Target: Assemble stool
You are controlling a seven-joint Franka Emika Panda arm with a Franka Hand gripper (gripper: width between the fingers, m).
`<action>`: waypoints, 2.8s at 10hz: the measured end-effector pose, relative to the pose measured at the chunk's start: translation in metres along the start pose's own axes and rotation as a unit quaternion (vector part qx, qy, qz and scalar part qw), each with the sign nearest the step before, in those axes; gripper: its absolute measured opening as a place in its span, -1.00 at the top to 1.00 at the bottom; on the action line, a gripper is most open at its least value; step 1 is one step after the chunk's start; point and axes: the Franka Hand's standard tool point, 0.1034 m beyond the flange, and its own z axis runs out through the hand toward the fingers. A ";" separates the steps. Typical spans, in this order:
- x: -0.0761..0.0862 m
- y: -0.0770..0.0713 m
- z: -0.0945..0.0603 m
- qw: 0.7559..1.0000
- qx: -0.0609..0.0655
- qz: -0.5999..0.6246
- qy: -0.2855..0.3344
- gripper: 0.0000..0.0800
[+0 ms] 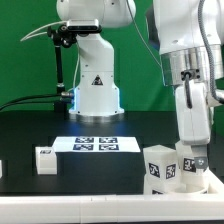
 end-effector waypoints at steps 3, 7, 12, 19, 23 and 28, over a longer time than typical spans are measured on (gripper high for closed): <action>-0.011 0.002 -0.027 0.983 0.011 -0.184 -0.012 -0.61; -0.020 0.005 -0.034 0.921 0.010 -0.390 -0.005 -0.62; -0.007 -0.008 -0.038 0.688 -0.003 -0.726 -0.006 -0.62; -0.006 -0.006 -0.031 0.321 -0.067 -0.945 0.003 -0.62; -0.005 -0.005 -0.025 0.187 -0.092 -0.978 -0.004 -0.62; 0.004 0.000 0.002 0.234 -0.093 -0.968 0.007 -0.62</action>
Offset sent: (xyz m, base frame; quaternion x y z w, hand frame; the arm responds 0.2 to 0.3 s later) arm -0.0041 0.0094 0.0471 -0.0268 -0.0380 -0.3252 0.9445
